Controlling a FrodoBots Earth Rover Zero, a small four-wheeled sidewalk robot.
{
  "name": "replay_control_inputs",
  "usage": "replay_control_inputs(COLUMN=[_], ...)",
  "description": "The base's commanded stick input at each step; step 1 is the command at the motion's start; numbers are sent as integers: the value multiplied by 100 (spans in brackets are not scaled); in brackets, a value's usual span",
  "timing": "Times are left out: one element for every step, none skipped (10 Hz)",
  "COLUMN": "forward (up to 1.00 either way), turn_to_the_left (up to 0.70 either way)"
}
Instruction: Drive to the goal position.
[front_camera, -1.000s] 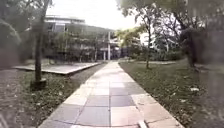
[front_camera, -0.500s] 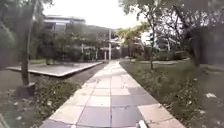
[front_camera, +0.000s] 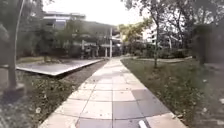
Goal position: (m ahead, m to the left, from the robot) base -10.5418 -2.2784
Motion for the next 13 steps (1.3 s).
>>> replay_control_inputs(forward=[0,0,0,0,0,0,0,0,0,0,0,0,0], turn_to_the_left=[100,100,100,100,100,100,100,100,100,100,100,100,100])
